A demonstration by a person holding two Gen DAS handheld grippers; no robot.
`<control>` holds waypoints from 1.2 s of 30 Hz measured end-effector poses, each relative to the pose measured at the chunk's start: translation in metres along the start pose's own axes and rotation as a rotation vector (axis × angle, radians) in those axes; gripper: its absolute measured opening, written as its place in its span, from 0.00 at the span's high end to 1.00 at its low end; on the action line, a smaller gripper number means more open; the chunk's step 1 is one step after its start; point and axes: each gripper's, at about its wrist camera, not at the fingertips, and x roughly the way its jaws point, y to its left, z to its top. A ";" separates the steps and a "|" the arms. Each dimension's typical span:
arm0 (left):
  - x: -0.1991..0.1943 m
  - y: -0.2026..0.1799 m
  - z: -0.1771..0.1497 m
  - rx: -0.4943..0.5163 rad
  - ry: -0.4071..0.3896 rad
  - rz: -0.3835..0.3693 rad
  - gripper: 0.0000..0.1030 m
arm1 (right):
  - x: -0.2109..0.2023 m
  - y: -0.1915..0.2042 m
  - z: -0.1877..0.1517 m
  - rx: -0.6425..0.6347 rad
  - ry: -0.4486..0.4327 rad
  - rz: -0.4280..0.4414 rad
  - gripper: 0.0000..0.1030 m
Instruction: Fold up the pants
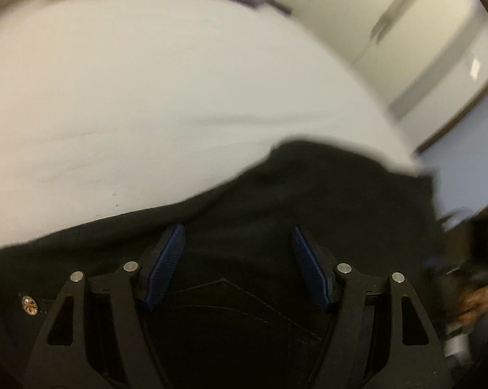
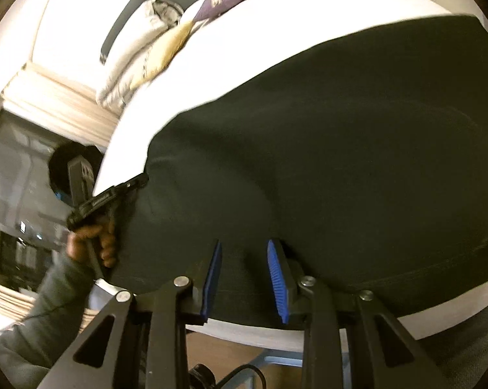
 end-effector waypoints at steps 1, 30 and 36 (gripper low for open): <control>-0.008 0.010 0.001 -0.026 -0.007 0.017 0.41 | -0.004 -0.008 0.000 0.010 -0.005 0.010 0.69; -0.085 -0.067 -0.081 -0.094 -0.253 0.417 0.09 | -0.189 -0.199 -0.048 0.550 -0.552 -0.011 0.23; -0.089 -0.104 -0.098 -0.108 -0.276 0.392 0.03 | -0.170 -0.207 -0.065 0.600 -0.542 0.125 0.23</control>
